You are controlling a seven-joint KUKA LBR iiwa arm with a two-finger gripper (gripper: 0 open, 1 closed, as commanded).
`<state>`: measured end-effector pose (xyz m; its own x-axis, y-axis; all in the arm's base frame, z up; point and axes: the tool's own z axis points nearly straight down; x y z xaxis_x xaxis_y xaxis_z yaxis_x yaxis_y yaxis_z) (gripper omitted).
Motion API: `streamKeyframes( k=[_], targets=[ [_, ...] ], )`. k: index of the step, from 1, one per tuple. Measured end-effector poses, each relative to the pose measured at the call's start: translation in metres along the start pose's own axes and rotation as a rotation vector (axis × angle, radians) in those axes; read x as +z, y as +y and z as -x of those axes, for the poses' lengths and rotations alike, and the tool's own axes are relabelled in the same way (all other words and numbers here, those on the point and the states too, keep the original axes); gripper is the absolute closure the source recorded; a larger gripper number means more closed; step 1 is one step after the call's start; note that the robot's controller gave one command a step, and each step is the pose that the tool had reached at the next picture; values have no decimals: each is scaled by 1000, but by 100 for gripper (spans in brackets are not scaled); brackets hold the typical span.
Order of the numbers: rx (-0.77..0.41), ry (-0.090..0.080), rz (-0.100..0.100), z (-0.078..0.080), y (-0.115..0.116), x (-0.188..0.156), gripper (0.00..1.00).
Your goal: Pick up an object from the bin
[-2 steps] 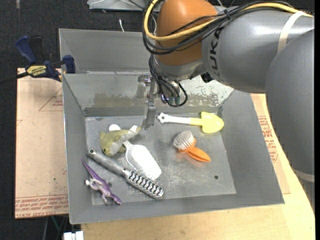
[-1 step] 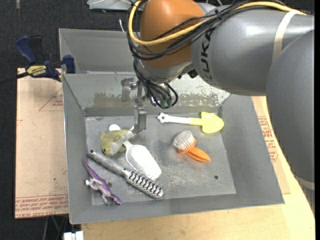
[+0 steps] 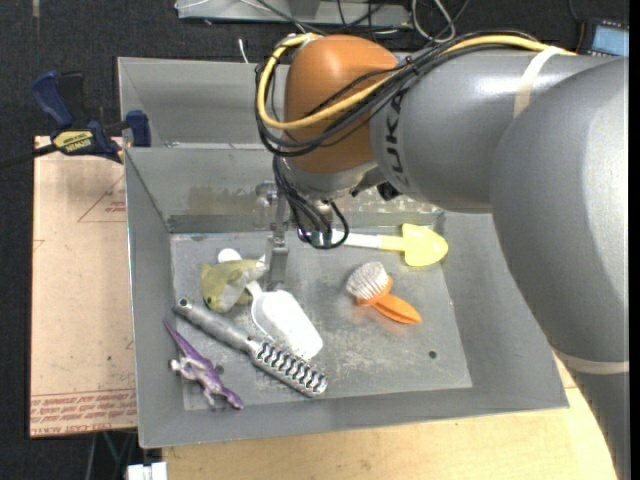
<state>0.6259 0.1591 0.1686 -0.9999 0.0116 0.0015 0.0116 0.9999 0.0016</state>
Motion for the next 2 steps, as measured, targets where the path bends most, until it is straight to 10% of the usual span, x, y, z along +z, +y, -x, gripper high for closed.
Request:
streamKeyframes(
  k=[1,2],
  targets=[
    [-258,-18,5,-5,62,1,0],
    [-50,2,-3,-6,21,77,0]
  ],
)
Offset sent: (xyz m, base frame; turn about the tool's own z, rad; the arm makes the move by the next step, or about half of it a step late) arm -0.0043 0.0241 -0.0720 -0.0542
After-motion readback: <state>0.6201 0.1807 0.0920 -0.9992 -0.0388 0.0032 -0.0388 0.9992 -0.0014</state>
